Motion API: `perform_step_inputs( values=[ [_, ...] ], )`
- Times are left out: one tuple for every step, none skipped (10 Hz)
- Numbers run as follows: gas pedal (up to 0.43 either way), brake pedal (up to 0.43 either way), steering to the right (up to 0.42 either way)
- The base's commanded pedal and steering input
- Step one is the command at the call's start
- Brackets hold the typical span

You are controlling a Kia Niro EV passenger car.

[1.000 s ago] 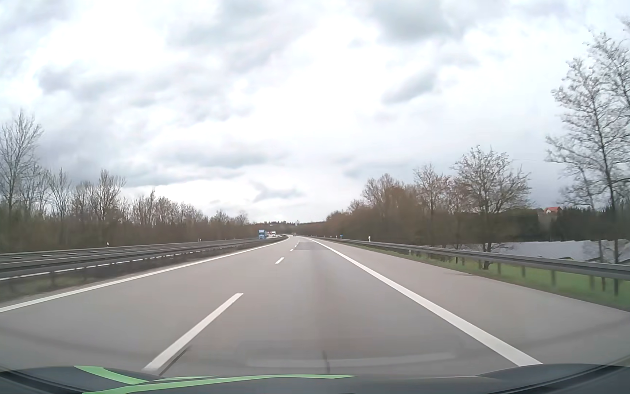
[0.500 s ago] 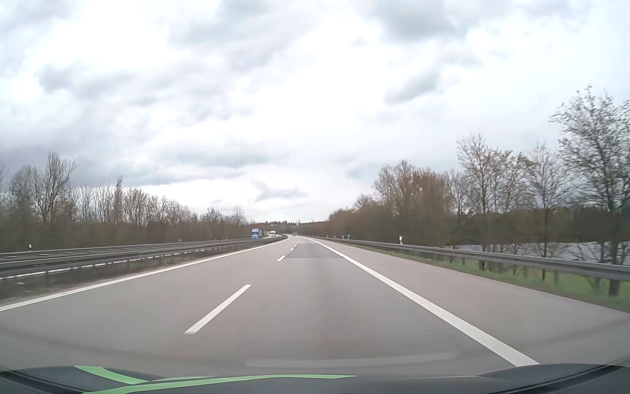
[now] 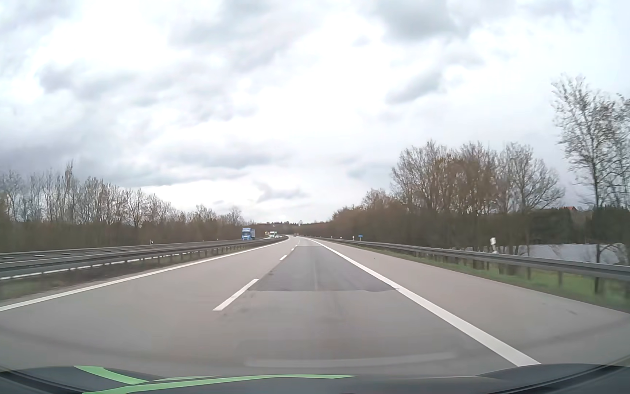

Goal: Follow the waypoints while adhering to traffic rules and regulations

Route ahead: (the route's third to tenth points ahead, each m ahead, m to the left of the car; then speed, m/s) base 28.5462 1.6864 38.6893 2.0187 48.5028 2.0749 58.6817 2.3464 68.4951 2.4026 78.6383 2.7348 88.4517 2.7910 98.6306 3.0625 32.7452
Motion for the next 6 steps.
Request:
perform_step_inputs(
  values=[
    [0.441, 0.0, -0.005],
    [0.441, 0.0, -0.006],
    [0.441, 0.0, -0.006],
    [0.441, 0.0, -0.005],
    [0.441, 0.0, -0.005],
    [0.441, 0.0, -0.006]
  ],
)
